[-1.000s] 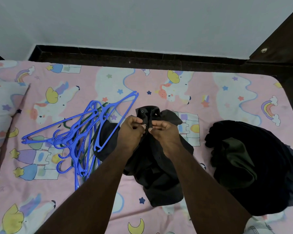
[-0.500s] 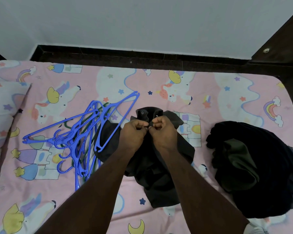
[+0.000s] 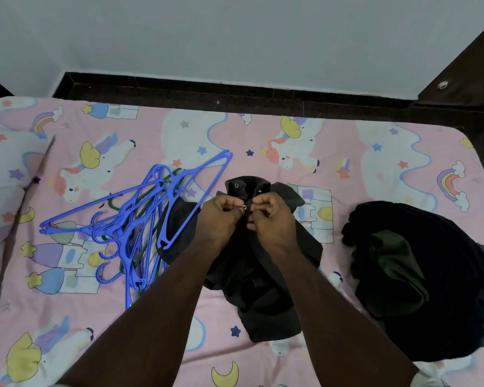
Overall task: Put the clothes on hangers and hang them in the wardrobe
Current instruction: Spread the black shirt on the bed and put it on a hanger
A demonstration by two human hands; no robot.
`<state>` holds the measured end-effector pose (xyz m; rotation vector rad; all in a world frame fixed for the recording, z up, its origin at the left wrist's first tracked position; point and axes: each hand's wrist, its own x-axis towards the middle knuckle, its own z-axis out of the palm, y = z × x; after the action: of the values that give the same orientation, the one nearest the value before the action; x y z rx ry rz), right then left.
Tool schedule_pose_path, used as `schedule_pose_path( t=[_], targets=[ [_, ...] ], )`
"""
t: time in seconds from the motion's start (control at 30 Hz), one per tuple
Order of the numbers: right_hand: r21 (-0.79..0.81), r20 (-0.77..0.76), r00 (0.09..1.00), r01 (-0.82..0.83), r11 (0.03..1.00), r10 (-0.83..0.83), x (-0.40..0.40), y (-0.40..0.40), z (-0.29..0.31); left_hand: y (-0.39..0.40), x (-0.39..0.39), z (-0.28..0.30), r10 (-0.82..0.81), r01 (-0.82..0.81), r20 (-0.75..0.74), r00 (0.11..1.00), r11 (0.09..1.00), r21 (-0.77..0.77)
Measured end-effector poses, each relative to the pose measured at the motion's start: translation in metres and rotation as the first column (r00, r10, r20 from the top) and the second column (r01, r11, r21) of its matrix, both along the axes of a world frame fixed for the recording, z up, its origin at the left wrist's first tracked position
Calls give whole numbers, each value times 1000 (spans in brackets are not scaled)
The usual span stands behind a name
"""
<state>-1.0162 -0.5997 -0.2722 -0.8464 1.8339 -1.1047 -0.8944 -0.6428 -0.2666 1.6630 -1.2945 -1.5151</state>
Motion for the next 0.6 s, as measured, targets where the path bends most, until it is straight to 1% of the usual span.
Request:
schedule_pose_path(
  t=[0.13,0.4,0.47,0.53,0.6],
  targets=[
    [-13,-11,1000,-26,1000,26,-3,-2,0,1,0,3,0,0,-13,1000,1000,13],
    [-2,-64,997,-54,999,54,-5,-10,-3,2,0,10,-37,45,-125,991,997,59],
    [11,-35,998,-60,998,60,-4,-10,-2,-1,1,10,-39,44,-91,995,998,53],
    [14,55,998,-43,999,42,-3,-9,0,-5,1,9,-17,20,-52,999,998,60],
    [16,153,988,-18,1000,15,-3,-8,1,-8,1,8,-4,7,-50,999,997,70]
  ],
)
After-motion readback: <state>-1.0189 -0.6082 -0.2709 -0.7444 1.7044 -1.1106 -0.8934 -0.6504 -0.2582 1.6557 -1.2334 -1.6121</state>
